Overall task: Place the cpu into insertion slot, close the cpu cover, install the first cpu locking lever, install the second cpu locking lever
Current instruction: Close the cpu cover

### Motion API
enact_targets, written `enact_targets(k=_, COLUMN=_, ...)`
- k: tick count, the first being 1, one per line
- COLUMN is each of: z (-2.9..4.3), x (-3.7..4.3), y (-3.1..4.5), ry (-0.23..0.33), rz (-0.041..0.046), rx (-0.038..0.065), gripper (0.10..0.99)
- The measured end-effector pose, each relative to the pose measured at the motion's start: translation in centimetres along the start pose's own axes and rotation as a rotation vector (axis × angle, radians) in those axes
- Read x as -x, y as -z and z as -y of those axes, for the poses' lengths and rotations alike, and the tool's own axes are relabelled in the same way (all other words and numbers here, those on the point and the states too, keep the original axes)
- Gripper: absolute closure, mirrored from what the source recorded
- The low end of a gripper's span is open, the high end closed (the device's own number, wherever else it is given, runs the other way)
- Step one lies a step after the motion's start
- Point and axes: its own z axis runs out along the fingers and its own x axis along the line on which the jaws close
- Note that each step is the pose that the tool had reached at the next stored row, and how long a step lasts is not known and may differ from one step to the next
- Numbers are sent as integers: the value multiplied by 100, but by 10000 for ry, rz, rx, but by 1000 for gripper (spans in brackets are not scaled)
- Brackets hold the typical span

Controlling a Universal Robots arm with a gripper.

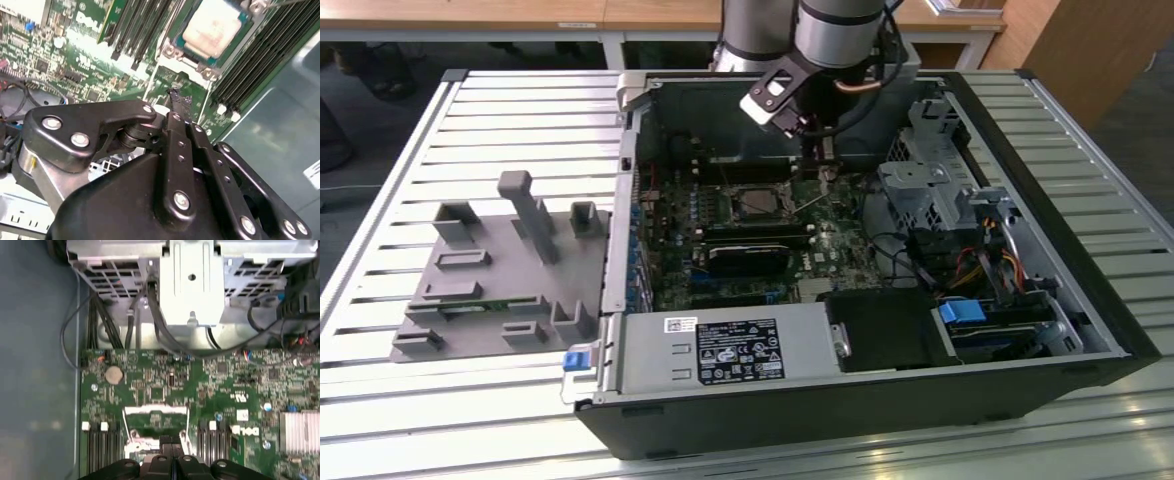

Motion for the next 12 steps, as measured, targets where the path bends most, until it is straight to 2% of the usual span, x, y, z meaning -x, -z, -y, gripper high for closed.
enact_targets(k=5, z=-41, x=-3, y=-12, ry=319, rz=-16, rx=-16, gripper=980)
enact_targets(k=12, z=-170, x=-58, y=-46, ry=326, rz=-13, rx=-60, gripper=980)
